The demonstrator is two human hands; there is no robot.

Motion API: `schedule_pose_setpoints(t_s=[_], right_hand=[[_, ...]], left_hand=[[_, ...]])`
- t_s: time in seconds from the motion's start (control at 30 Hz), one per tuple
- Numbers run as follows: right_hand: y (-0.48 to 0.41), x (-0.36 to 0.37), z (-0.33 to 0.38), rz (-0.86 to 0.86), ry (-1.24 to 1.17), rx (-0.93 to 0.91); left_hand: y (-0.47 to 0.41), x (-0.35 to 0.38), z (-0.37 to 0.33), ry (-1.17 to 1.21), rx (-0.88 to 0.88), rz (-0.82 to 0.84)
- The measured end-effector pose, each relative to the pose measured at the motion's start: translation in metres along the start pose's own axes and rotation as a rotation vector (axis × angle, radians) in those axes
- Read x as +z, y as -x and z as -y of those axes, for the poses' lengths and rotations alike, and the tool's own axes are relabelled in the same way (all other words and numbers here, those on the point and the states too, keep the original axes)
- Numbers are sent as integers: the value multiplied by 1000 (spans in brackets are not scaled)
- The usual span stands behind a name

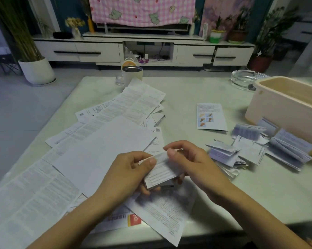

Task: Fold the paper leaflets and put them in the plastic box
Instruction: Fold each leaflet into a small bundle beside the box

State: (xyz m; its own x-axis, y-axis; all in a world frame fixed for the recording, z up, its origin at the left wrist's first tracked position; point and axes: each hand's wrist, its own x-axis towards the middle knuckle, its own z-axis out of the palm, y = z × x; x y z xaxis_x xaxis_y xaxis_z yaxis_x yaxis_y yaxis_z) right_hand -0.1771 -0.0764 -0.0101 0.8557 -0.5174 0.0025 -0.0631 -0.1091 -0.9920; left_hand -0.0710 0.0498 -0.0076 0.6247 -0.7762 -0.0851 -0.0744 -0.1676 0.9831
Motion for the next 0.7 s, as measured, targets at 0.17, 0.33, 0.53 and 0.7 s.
schedule_pose_setpoints(t_s=[0.17, 0.33, 0.53, 0.7], right_hand=[[4, -4, 1, -59, 27, -52], [9, -29, 15, -155, -46, -111], [23, -79, 21, -267, -228, -64], [36, -116, 23, -404, -267, -104]], left_hand=[[0, 10, -4, -35, 83, 7], [-5, 24, -16, -12, 102, 25], [-18, 70, -41, -26, 144, 164], [-22, 103, -54, -62, 153, 277]])
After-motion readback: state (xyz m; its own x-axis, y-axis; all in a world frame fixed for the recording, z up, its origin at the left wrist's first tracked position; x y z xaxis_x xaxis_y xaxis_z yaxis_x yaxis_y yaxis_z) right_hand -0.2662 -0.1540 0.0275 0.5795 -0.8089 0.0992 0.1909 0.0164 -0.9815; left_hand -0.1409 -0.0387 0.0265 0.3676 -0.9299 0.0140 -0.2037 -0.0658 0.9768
